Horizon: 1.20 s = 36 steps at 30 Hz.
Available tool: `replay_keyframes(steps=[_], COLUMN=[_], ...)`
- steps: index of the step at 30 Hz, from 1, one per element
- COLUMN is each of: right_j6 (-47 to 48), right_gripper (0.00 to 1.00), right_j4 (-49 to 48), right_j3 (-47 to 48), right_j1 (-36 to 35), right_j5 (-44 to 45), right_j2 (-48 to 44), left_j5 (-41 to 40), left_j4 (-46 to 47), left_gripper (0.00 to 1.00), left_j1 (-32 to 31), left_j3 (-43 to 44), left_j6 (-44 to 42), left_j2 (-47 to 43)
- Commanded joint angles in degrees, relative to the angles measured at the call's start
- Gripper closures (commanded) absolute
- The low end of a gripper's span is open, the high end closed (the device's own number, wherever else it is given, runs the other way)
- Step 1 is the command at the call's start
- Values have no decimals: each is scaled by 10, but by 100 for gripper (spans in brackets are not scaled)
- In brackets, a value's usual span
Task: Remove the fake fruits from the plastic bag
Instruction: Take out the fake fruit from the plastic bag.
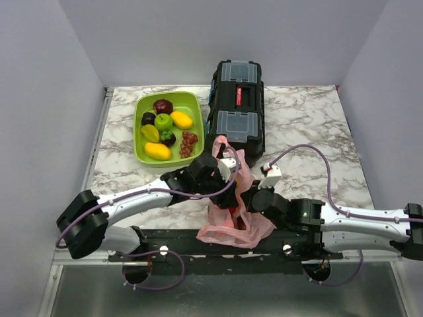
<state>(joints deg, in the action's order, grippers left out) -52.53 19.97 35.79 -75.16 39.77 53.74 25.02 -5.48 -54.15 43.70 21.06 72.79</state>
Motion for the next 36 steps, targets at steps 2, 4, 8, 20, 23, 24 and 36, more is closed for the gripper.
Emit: replay_keyframes(steps=[2, 4, 8, 20, 23, 24, 36], right_j6=[-17, -18, -18, -15, -15, -14, -7], right_gripper=[99, 99, 99, 99, 99, 99, 99], right_j4=[23, 23, 24, 20, 19, 17, 13], right_j3=[-4, -4, -2, 4, 3, 2, 8], right_j1=[-2, -1, -1, -1, -1, -1, -1], right_j5=[10, 9, 9, 7, 8, 8, 6], right_j2=[-7, -6, 1, 16, 19, 20, 29], left_j5=[-13, -51, -152, -245, -276, -277, -311], left_j4=[-9, -25, -47, -85, -86, -89, -104], left_gripper=[51, 49, 39, 22, 19, 19, 46], left_j1=[-3, -5, -5, -17, -28, -30, -41], left_j3=[20, 25, 17, -10, -20, -18, 6], left_j6=[-37, -36, -40, -26, -26, -25, -9], left_j2=[66, 74, 66, 73, 81, 88, 96])
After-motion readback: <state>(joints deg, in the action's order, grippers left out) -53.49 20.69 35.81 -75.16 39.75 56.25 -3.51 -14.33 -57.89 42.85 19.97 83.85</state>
